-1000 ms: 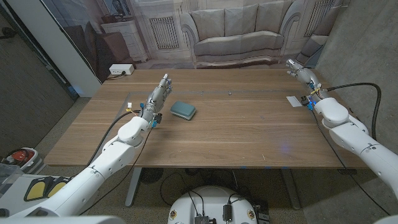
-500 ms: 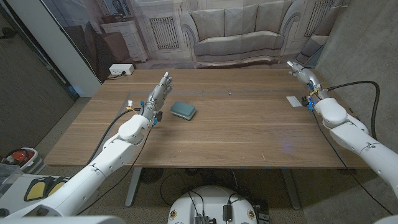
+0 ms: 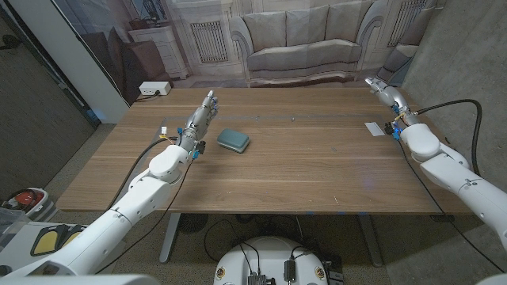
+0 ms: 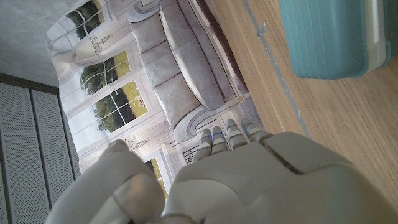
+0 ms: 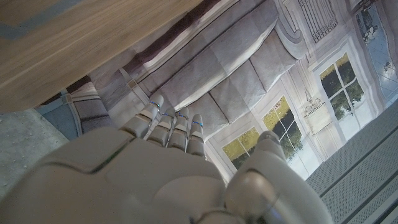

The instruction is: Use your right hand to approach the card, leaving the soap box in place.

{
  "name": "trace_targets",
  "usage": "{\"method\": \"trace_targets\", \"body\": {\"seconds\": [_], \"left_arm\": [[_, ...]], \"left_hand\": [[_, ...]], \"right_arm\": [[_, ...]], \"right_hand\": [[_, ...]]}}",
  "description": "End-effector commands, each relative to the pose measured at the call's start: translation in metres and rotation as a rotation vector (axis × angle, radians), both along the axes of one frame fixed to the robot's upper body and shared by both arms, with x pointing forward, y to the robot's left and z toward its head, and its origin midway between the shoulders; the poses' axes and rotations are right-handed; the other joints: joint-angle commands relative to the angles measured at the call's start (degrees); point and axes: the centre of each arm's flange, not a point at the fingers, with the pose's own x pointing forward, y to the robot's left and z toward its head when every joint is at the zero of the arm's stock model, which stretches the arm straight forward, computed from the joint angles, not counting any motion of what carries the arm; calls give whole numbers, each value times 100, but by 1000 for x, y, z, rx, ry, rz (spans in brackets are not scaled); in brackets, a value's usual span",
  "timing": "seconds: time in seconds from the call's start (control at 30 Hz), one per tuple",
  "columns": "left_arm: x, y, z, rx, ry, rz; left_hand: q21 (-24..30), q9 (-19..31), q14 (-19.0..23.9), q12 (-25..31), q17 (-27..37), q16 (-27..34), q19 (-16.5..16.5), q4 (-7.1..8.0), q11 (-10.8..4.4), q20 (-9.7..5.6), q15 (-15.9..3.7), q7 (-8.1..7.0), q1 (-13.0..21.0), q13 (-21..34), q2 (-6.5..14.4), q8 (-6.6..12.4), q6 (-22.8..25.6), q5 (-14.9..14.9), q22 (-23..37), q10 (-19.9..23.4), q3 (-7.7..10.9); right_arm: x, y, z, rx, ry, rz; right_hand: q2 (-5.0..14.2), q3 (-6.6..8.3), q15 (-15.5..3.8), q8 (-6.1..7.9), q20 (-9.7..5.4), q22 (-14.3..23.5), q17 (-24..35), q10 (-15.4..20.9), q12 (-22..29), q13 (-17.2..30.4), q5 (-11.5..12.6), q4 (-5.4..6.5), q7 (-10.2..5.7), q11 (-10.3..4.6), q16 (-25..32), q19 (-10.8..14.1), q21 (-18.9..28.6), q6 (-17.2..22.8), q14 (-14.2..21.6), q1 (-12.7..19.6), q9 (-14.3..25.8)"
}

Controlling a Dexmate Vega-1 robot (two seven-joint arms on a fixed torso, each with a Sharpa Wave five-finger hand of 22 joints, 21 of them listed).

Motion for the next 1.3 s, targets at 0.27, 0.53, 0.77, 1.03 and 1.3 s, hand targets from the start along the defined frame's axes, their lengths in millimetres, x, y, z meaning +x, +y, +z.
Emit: {"method": "trace_targets", "body": {"seconds": [0.27,0.53,0.77,1.03,1.3], "left_arm": [[-1,7,-5,-19,8,-2],[-4,9,-5,-23,5,5],[-6,10,-8,-30,8,7],[-6,9,-11,-31,11,-7],[-10,13,-9,-29,3,2]], "left_hand": [[7,31,46,0,21,29,42,-4,-32,-85,7,24,61,27,17,9,83,29,13,47,-40],[5,31,40,-10,21,22,47,-6,-22,-71,18,30,68,28,25,-1,74,28,14,36,-46],[2,32,45,-11,21,21,45,-6,-38,-51,15,27,72,28,31,-3,80,28,14,43,-51],[-11,32,39,-18,22,16,23,-7,-26,-60,29,24,78,28,38,-8,80,27,14,37,-58],[-17,32,33,-27,23,11,14,-7,-8,-69,40,28,83,29,45,-18,67,25,14,28,-65]], "right_arm": [[5,-18,-6,-37,22,-160],[7,-20,-10,-62,29,-210],[6,-19,-10,-77,37,-231],[5,-17,-16,-66,46,-261],[1,-11,-15,-150,30,-324]], "right_hand": [[-14,-40,19,33,-297,29,17,38,26,31,38,-5,-12,-6,0,42,21,56,34,1,19],[-15,-44,15,18,-297,29,17,23,15,32,48,-5,-47,-14,-13,13,4,35,23,-2,20],[-17,-49,4,2,-291,30,18,6,4,33,60,-5,-56,-27,-30,-15,-10,4,-5,-5,21],[-16,-52,14,-6,-296,30,19,-1,-3,34,70,-5,-61,-25,-42,-38,-22,-8,-28,-7,22],[-10,-55,2,-23,-305,31,20,-53,-29,35,88,-8,-65,-21,-72,-144,-63,-46,-107,-3,24]]}}
